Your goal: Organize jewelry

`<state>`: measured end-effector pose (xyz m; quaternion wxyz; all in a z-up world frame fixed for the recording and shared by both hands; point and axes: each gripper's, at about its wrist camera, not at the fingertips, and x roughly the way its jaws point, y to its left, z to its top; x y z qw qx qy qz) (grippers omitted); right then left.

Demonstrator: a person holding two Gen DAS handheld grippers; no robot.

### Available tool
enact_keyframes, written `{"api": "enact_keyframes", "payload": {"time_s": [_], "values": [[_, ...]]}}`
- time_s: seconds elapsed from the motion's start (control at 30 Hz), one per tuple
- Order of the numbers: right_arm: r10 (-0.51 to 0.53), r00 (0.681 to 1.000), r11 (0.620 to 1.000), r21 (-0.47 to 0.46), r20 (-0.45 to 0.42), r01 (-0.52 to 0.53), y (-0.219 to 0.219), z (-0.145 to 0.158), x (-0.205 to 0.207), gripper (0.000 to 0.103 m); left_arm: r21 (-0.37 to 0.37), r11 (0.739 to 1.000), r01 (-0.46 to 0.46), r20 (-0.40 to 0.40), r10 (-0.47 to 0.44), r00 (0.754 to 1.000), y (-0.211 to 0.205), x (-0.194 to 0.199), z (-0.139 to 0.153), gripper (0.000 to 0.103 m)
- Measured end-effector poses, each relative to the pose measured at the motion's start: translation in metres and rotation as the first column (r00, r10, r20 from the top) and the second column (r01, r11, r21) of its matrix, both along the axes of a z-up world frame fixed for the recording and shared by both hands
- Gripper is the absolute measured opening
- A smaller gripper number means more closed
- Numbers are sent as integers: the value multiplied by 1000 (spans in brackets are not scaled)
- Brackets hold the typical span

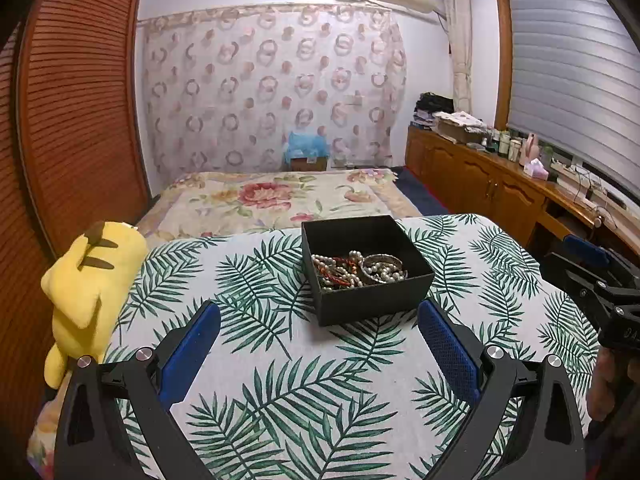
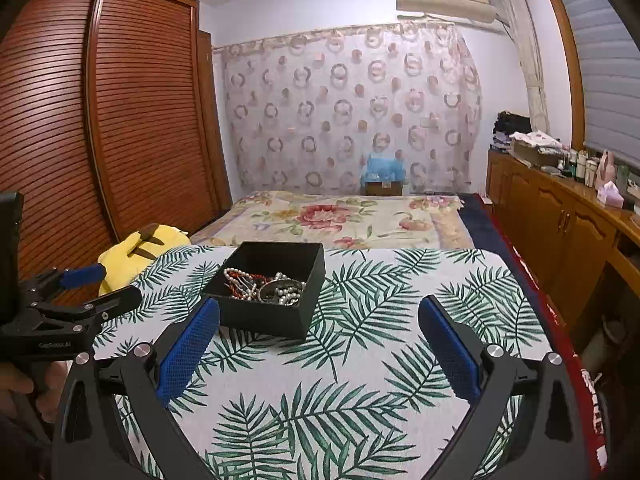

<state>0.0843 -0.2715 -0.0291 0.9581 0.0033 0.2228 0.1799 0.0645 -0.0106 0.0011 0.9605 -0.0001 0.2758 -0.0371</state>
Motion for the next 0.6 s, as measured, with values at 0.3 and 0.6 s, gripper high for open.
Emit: {"api": "enact_keyframes", "payload": {"time_s": [0.3, 0.6], "values": [[-1, 1000, 1000, 6, -3, 1, 0, -6, -1, 100, 10, 1000, -6, 10, 6, 1000, 0, -3, 0, 95], [-2, 1000, 1000, 8, 0, 2, 1, -6, -3, 100, 7, 1000, -3, 12, 3, 1000, -1, -4, 0, 95]]}}
